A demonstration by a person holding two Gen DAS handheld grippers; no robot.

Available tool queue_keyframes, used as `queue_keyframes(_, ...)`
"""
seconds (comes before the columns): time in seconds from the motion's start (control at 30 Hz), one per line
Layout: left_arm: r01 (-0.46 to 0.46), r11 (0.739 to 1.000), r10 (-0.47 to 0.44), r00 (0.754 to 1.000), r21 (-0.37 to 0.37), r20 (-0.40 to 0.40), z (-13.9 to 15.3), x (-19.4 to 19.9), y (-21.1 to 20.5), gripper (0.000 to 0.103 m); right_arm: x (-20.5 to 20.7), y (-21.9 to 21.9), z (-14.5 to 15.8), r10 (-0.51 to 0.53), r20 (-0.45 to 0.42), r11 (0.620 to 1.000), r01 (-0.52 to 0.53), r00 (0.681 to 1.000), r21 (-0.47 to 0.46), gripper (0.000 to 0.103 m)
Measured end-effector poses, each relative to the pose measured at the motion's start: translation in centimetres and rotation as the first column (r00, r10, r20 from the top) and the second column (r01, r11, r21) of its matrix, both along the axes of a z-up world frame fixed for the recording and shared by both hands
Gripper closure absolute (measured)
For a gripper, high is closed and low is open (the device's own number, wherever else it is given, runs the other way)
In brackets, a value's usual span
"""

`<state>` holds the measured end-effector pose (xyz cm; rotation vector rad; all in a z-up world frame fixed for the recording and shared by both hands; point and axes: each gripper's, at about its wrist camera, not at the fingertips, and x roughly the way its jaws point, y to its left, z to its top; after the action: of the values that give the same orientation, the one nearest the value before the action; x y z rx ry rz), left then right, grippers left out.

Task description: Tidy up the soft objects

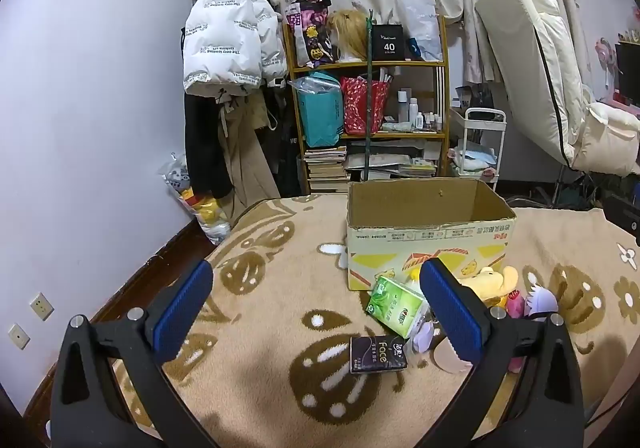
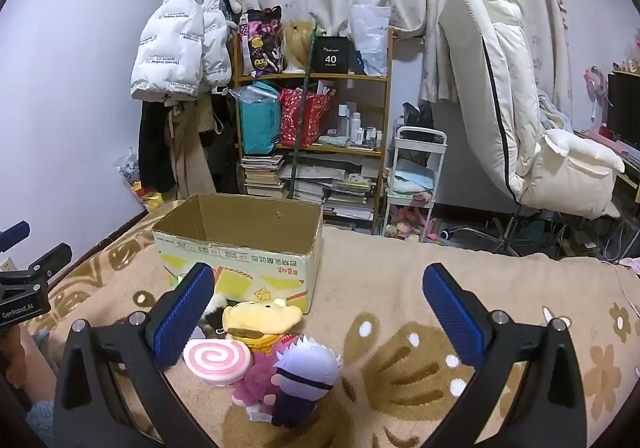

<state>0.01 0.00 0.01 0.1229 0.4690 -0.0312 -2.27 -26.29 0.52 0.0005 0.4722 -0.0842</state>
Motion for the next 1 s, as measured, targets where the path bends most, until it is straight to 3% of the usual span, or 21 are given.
queue_keyframes(1.0, -0.002, 1.000, 0.002, 1.000, -0.004, 0.000, -0.14, -0.02, 0.00, 0.001, 0.07, 0.17, -0.30, 0.001, -0.011, 1.000, -0.001, 1.000, 0.013, 0.000)
